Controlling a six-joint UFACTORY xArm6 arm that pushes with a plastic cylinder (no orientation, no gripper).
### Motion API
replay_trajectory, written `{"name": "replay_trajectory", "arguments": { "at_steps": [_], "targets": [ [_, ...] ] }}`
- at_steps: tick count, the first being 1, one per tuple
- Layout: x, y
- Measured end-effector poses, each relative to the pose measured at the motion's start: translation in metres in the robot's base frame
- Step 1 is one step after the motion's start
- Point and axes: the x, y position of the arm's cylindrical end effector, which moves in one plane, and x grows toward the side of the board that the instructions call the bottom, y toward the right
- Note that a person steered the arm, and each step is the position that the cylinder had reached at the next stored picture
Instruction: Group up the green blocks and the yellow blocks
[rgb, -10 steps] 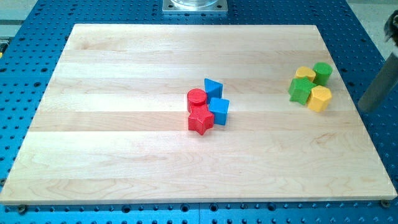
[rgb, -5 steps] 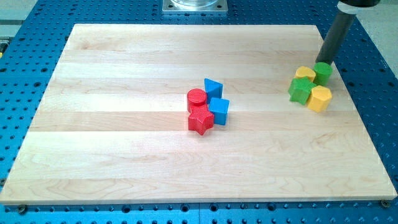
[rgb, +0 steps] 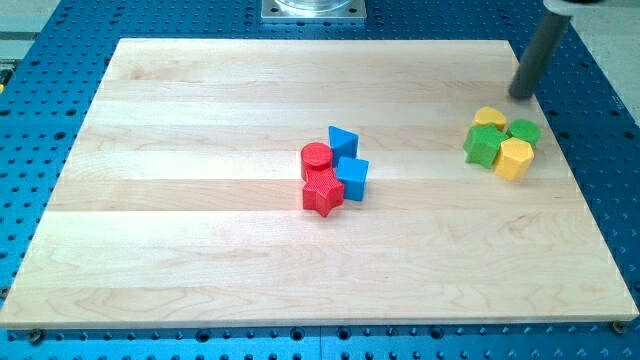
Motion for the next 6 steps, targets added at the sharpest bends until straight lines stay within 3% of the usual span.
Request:
{"name": "replay_trajectory", "arguments": {
  "at_steps": [1, 3, 5, 6],
  "targets": [
    [-0.017, -0.031],
    [0.074, -0.06],
    [0.086, -0.06],
    [0.07, -0.05]
  ]
}}
